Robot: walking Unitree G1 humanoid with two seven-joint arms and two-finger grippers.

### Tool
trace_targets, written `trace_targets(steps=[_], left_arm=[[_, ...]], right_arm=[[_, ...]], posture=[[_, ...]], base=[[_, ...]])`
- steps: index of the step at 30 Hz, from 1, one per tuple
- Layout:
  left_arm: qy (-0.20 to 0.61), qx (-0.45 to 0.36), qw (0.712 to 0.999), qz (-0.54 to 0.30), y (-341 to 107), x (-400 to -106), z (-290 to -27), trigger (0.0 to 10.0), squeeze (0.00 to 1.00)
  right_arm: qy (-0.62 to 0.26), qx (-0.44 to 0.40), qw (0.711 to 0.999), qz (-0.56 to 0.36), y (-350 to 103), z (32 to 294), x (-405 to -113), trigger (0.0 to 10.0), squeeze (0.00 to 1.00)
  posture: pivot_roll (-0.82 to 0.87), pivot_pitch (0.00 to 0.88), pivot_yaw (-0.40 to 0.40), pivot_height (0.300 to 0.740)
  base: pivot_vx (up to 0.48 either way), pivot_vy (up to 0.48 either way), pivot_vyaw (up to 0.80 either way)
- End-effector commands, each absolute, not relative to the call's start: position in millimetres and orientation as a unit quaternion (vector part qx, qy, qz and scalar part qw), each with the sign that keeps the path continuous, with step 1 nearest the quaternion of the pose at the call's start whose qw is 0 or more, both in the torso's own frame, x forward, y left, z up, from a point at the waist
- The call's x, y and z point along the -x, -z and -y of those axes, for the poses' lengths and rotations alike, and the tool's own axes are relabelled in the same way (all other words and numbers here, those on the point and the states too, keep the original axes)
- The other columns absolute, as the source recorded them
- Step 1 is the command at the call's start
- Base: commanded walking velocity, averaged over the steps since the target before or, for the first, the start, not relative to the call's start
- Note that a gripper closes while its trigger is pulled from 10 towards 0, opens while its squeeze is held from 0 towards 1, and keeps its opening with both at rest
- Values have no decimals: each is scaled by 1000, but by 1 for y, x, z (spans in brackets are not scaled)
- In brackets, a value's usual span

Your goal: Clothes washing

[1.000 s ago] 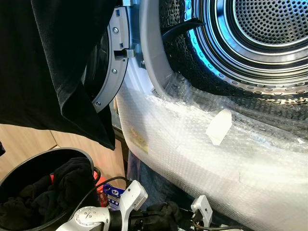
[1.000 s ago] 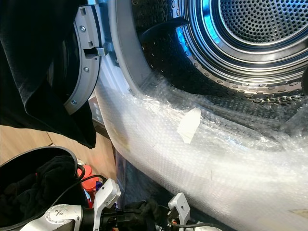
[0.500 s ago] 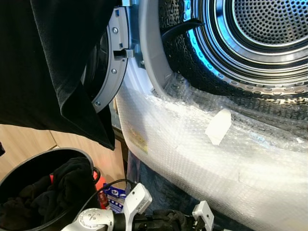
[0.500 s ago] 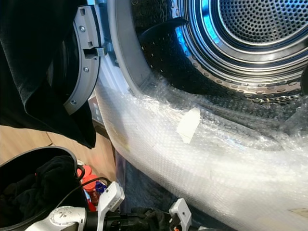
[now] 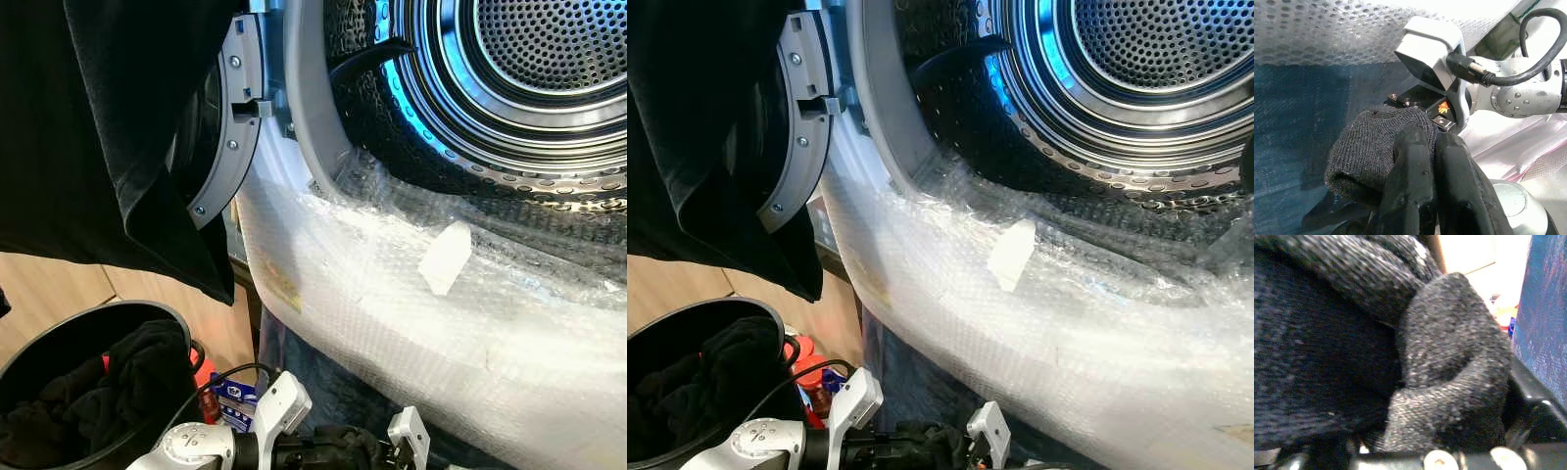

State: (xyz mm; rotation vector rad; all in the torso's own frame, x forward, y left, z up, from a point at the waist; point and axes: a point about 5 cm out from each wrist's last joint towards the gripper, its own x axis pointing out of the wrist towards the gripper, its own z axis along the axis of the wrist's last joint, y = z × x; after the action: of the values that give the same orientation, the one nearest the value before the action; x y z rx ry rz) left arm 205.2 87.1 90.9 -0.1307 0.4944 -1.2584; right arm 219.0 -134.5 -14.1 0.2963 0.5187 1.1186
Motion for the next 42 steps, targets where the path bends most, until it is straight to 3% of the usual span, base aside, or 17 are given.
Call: trace_targets(steps=[1, 23, 24, 25, 26, 27, 28, 29, 35, 39, 40, 42], left_arm=[[585, 62, 777, -226, -92, -207, -87, 0, 0], [569, 56, 788, -228, -89, -206, -93, 0, 0], [568, 54, 789, -228, -89, -206, -94, 1647, 0], [568, 53, 789, -228, -89, -206, -94, 1647, 0], [569, 54, 787, -230, -89, -204, -96, 10000, 0], [572, 55, 786, -231, -90, -203, -97, 10000, 0], [574, 57, 784, -232, -90, -202, -98, 10000, 400], [575, 59, 781, -236, -91, -200, -100, 10000, 1000], [592, 52, 767, -243, -99, -186, -112, 10000, 1000], [568, -28, 777, -271, -104, -181, -131, 10000, 1000], [533, -69, 797, -275, -111, -183, -144, 10000, 1000], [511, -88, 810, -274, -115, -186, -151, 10000, 1000]], right_arm=[[-523, -144, 807, -236, 12, 135, -219, 0, 0], [-529, -146, 800, -243, 13, 137, -216, 0, 0], [-529, -147, 800, -243, 13, 137, -216, 0, 0], [-529, -147, 800, -243, 13, 137, -216, 0, 0], [-529, -148, 800, -243, 13, 137, -215, 0, 0], [-529, -148, 800, -243, 13, 136, -215, 0, 0], [-528, -148, 800, -244, 13, 136, -215, 0, 0], [-528, -148, 800, -244, 14, 136, -215, 0, 0], [-532, -146, 795, -252, 17, 135, -210, 0, 0], [-533, -146, 794, -254, 18, 135, -209, 0, 0], [-530, -145, 796, -254, 18, 136, -210, 0, 0], [-526, -145, 799, -254, 18, 137, -211, 0, 0]], posture=[[63, 0, -37, 740], [63, 0, -43, 740], [63, 0, -43, 740], [63, 0, -43, 740], [69, 0, -41, 740], [69, 0, -41, 740], [70, 0, -39, 740], [70, 0, -37, 740], [66, 0, -21, 740], [70, 0, -20, 740], [77, 0, -22, 740], [82, 0, -24, 740]], base=[[0, 0, 0], [0, 0, 0], [0, 0, 0], [0, 0, 0], [0, 0, 0], [0, 0, 0], [0, 0, 0], [0, 0, 0], [0, 0, 0], [0, 0, 0], [0, 0, 0], [0, 0, 0]])
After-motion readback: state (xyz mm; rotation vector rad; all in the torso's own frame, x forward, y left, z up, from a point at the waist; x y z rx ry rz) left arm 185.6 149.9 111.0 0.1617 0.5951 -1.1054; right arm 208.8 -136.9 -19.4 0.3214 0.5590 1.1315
